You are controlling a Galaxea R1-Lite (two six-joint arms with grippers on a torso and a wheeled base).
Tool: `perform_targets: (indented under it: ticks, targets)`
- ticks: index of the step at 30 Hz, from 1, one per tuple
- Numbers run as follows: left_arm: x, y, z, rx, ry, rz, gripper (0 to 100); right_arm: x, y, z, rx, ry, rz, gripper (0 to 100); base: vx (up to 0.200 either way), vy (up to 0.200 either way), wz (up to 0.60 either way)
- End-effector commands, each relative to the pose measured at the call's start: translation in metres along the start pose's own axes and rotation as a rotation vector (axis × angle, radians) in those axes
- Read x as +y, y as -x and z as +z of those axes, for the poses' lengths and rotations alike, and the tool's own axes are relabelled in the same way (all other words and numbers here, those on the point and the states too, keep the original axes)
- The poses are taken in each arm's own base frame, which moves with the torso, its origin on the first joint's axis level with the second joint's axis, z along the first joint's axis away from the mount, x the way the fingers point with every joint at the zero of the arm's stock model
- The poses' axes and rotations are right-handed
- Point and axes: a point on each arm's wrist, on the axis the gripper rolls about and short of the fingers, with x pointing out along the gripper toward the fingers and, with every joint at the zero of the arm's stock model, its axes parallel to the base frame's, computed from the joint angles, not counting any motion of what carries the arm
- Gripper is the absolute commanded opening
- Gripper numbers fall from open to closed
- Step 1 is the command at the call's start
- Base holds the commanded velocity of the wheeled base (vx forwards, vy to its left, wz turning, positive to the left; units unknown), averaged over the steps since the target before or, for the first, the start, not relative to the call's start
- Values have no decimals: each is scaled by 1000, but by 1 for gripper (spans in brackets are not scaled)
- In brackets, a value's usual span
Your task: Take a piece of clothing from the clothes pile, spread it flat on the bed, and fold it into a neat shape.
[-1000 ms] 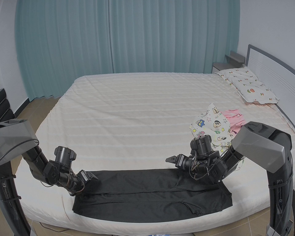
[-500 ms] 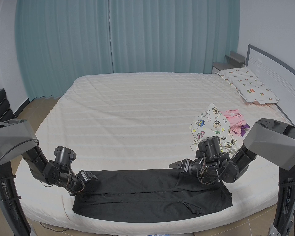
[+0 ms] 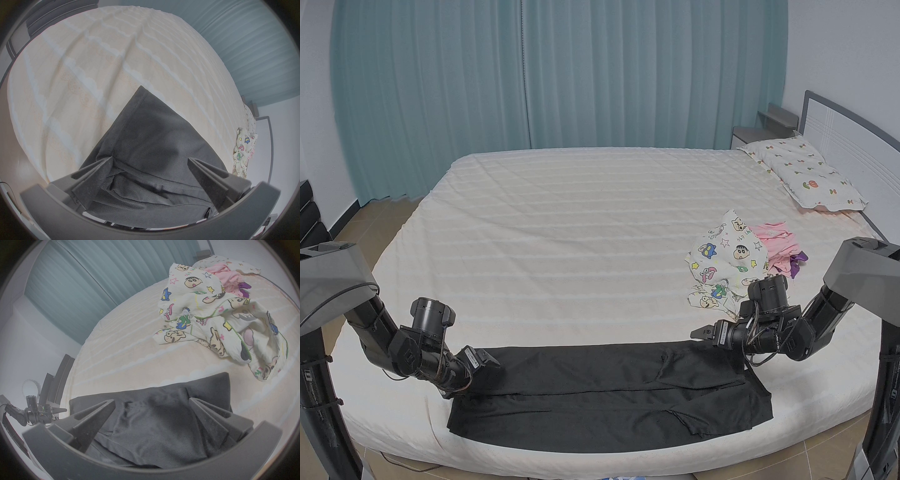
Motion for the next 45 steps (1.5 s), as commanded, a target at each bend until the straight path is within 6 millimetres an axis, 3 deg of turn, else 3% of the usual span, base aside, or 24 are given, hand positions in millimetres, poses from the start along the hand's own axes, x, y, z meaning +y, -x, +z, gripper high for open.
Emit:
perform_targets:
  ticks: [1, 8, 9, 21, 30, 41, 42, 45]
  targets:
    - [0, 0, 0, 1, 1, 0, 100, -11, -8, -3, 18, -17, -22, 100, 0, 0, 0]
    - [0, 0, 0, 2, 1, 1, 100, -16, -22, -6, 5, -14, -13, 100, 0, 0, 0]
    - [0, 0, 0, 2, 1, 1, 100, -17, -25, -6, 6, -18, -12, 0, 0, 0, 0]
    - [0, 0, 0, 2, 1, 1, 100, -25, -24, -3, -11, -34, -29, 0, 0, 0, 0]
    - [0, 0, 0, 2, 1, 1, 100, -32, -14, 11, -56, -60, -37, 0, 0, 0, 0]
    - [0, 0, 0, 2, 1, 1, 100, -36, -19, 5, -35, -65, -45, 0, 0, 0, 0]
    - [0, 0, 0, 2, 1, 1, 100, -36, -19, 5, -34, -65, -44, 100, 0, 0, 0]
    - [0, 0, 0, 2, 1, 1, 100, -35, -19, 6, -39, -67, -43, 100, 0, 0, 0]
